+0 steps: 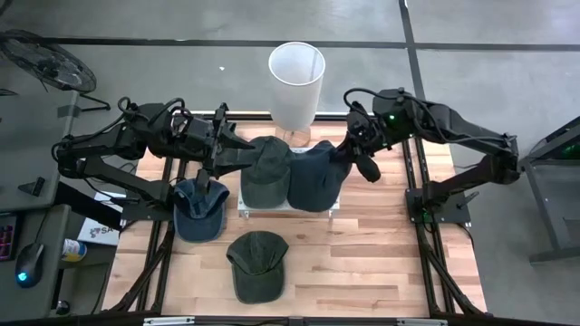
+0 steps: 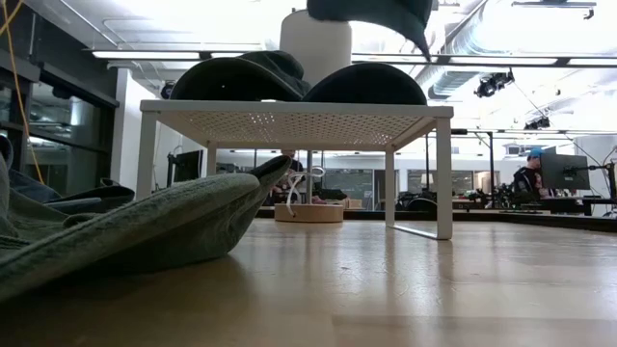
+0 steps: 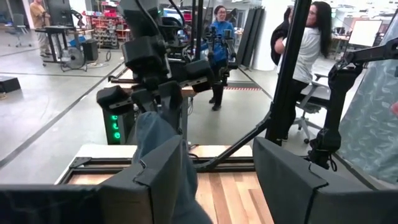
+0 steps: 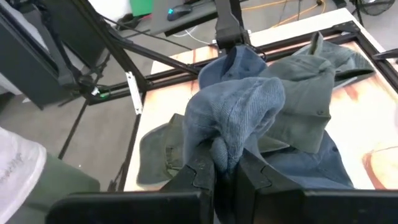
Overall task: Pick & Place hat
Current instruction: Stack the bottom blue cap on the blue cap on the shelf
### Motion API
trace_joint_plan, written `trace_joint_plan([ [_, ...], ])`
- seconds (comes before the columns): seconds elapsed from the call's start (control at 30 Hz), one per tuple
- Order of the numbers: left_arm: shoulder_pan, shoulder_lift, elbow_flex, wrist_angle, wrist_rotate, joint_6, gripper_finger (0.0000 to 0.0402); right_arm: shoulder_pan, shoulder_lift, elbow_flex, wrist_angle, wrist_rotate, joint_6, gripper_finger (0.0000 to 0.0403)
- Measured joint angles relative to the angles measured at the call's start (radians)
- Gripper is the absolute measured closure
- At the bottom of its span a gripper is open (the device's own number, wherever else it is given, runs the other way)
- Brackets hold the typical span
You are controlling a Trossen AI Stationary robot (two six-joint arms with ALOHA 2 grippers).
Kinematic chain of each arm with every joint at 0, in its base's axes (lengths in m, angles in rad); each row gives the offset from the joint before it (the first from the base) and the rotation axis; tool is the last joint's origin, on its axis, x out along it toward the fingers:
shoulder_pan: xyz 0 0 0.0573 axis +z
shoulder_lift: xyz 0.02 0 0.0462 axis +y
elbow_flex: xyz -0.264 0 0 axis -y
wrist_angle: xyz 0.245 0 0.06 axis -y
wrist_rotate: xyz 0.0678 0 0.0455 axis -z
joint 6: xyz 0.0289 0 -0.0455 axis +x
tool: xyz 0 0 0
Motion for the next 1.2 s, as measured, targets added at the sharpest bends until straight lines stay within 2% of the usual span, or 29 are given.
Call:
trace_joint_plan([
  [0.57,0.0,0.0,0.0,0.002,-0.004,0.0,0.0207,-0.019,0.096,0.0,-0.009,0.023,-0.012,0.0388],
  [0.83,0.0,0.0,0.0,0.007,-0.004,0.0,0.0207,-0.045,0.101,0.0,-0.007,0.114,-0.021,0.0389],
  [1.2,0.0,0.0,0.0,0.009,-0.005,0.0,0.0207,-0.069,0.123,0.0,0.022,0.093,-0.054,0.0389],
])
